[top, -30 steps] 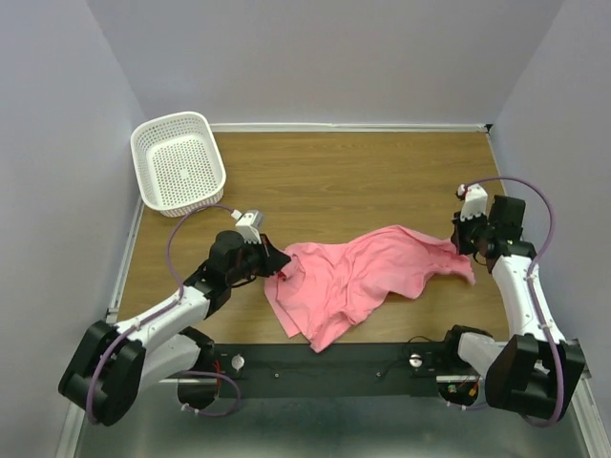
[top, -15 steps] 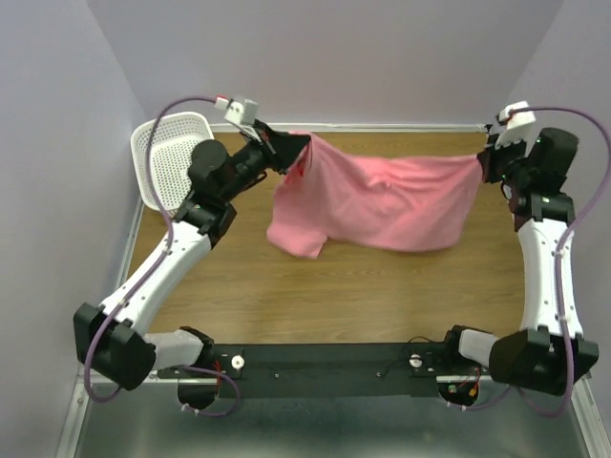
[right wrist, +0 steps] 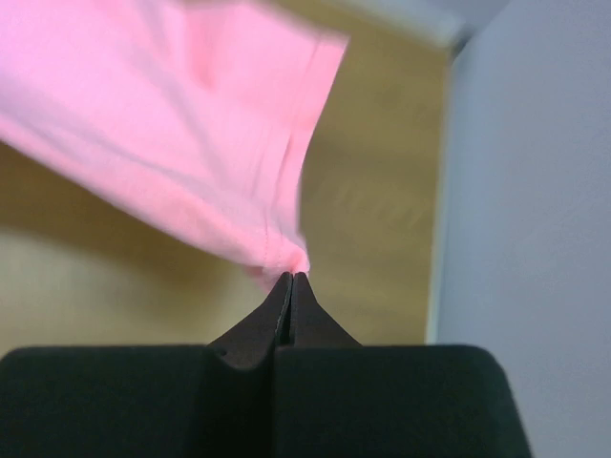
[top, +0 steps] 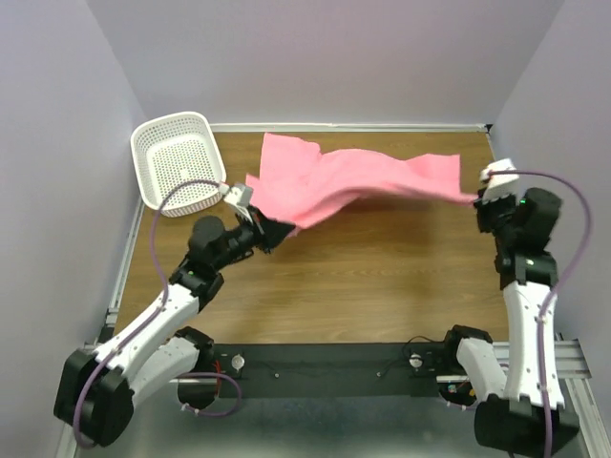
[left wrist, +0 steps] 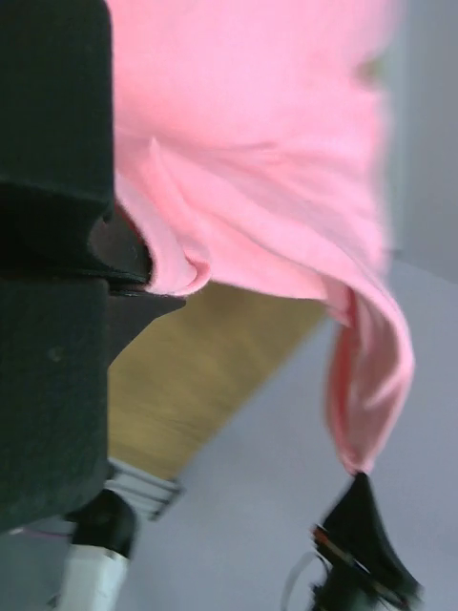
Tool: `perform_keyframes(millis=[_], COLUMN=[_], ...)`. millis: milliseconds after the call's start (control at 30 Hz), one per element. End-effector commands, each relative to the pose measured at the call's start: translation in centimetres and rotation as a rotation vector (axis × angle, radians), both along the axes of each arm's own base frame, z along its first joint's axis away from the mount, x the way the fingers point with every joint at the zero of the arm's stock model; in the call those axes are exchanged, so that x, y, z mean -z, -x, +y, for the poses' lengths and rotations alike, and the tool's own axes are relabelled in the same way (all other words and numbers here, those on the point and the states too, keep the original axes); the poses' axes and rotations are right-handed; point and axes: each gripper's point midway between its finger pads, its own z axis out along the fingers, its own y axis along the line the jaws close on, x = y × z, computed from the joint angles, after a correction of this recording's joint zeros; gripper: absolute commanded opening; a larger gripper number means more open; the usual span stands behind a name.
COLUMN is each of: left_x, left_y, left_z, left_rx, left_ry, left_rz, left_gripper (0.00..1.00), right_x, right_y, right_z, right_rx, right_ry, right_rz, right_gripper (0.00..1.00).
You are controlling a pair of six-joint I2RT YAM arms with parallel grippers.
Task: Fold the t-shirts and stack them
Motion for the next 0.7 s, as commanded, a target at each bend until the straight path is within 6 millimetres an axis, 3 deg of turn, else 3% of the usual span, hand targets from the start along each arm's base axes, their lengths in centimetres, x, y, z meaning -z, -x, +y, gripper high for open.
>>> perform_keyframes(millis=[0, 67, 100, 200, 267, 300, 333, 367, 433, 467, 500, 567, 667], left_x=[11.5, 15.4, 16.5, 18.9, 18.9, 18.8, 18.6, 18.0, 17.4, 17.0, 16.5, 15.9, 15.1], left_y=[2.6, 4.7, 5.5, 8.0, 8.7, 8.7, 8.6, 8.3, 7.9, 7.8, 7.3, 6.8, 6.6], left_z=[-0.9, -1.1, -1.2, -1.1, -1.2, -1.1, -1.0, -0.8, -0.4, -0.1, 0.1, 0.8, 1.4], left_rx=[0.093, 0.127, 0.141, 0.171, 0.175, 0.167, 0.159, 0.137, 0.103, 0.082, 0.052, 0.001, -0.037], left_ry=[-0.022, -0.051, -0.06, -0.067, -0.06, -0.061, -0.061, -0.057, -0.056, -0.057, -0.049, -0.04, -0.009], left_rz=[0.345, 0.444, 0.47, 0.542, 0.559, 0.563, 0.562, 0.544, 0.527, 0.519, 0.504, 0.486, 0.468], left_gripper=[0.0, 0.0, 0.0, 0.0, 0.0, 0.02, 0.08, 0.24, 0.45, 0.59, 0.6, 0.61, 0.61], right_x=[13.6, 17.4, 18.3, 19.4, 19.3, 17.9, 17.6, 17.0, 16.7, 16.6, 17.1, 17.7, 20.6], right_y=[2.9, 4.3, 4.7, 5.1, 4.6, 3.8, 3.4, 2.8, 2.3, 2.1, 2.0, 2.0, 2.0], right_z=[-1.3, -2.1, -2.3, -2.8, -2.1, -1.9, -1.0, -0.4, 1.9, 2.7, 3.9, 5.0, 6.2], right_rx=[0.0, -0.009, -0.009, -0.005, -0.033, -0.042, -0.086, -0.11, -0.219, -0.261, -0.33, -0.408, -0.504], right_ry=[0.097, 0.171, 0.189, 0.217, 0.179, 0.165, 0.128, 0.085, -0.002, -0.035, -0.097, -0.14, -0.226], right_rz=[0.389, 0.499, 0.53, 0.574, 0.578, 0.552, 0.543, 0.553, 0.559, 0.568, 0.609, 0.647, 0.774], right_gripper=[0.0, 0.01, 0.0, 0.16, 0.32, 0.41, 0.53, 0.57, 0.7, 0.71, 0.79, 0.82, 0.89])
